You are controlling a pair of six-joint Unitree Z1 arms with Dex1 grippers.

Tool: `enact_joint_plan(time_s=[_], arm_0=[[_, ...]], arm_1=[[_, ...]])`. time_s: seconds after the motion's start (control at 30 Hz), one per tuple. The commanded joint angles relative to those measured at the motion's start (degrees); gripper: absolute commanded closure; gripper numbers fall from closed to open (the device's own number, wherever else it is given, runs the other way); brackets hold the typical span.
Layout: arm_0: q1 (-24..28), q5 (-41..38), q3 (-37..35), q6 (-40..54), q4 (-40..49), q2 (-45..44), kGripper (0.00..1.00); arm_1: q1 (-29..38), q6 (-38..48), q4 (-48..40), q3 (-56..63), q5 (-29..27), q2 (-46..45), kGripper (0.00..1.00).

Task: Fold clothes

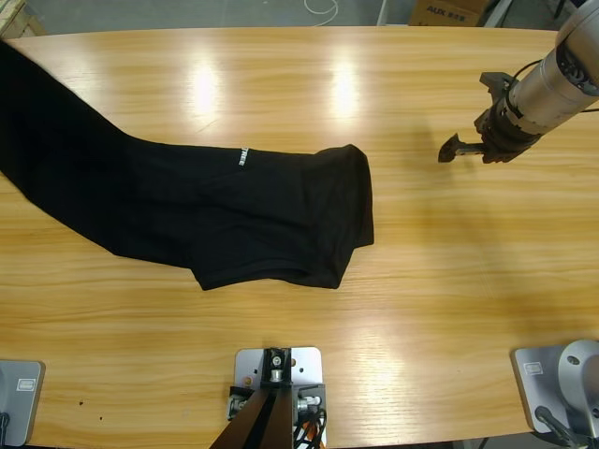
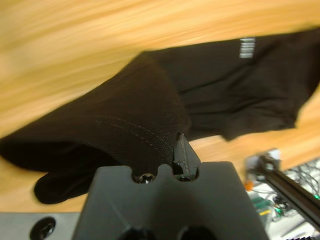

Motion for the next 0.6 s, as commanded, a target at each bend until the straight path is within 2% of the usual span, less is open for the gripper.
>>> enact_joint_plan(time_s=[0.03, 0.17, 0.37, 0.6], arm_0=[[-10.45, -4.39, -8.00, -5.75, 8.71, 8.55, 1.000], [-14.70, -6.49, -10.07, -8.19, 8.71, 9.80, 1.000], [-20.80, -10.92, -16.95, -11.44, 8.71, 13.93, 1.000], [-25.28, -12.73, -23.38, -13.55, 8.71, 19.76, 1.000]], arm_1=[[0.54, 0.23, -0.89, 1.02, -0.40, 3.11, 0.000], [0.54, 0.23, -1.42, 0.77, -0.40, 4.01, 0.000], [0.54, -0.03, -1.93, 0.54, -0.40, 5.32, 0.000], [0.54, -0.31, -1.94, 0.66, -0.48, 5.61, 0.000]])
